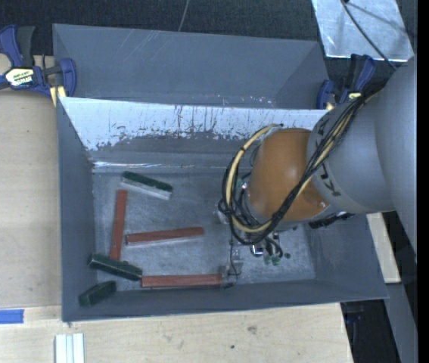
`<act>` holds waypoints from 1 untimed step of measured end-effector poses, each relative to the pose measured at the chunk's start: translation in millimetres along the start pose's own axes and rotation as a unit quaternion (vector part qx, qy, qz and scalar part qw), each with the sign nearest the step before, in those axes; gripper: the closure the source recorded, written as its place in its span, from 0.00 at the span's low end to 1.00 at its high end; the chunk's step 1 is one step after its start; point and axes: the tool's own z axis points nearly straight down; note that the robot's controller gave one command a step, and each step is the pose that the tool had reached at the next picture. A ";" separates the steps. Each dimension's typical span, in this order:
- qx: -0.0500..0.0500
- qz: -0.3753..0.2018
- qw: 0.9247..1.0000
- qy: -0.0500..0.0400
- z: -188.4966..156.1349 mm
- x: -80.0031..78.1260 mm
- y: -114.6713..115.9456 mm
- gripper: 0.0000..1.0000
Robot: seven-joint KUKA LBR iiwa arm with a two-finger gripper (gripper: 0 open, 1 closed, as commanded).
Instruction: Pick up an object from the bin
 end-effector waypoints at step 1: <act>0.000 0.014 1.000 0.000 -14.7 10.0 59.6 0.00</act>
Offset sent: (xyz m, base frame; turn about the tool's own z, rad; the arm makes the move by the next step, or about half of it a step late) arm -0.0146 0.0636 -0.0005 -0.0627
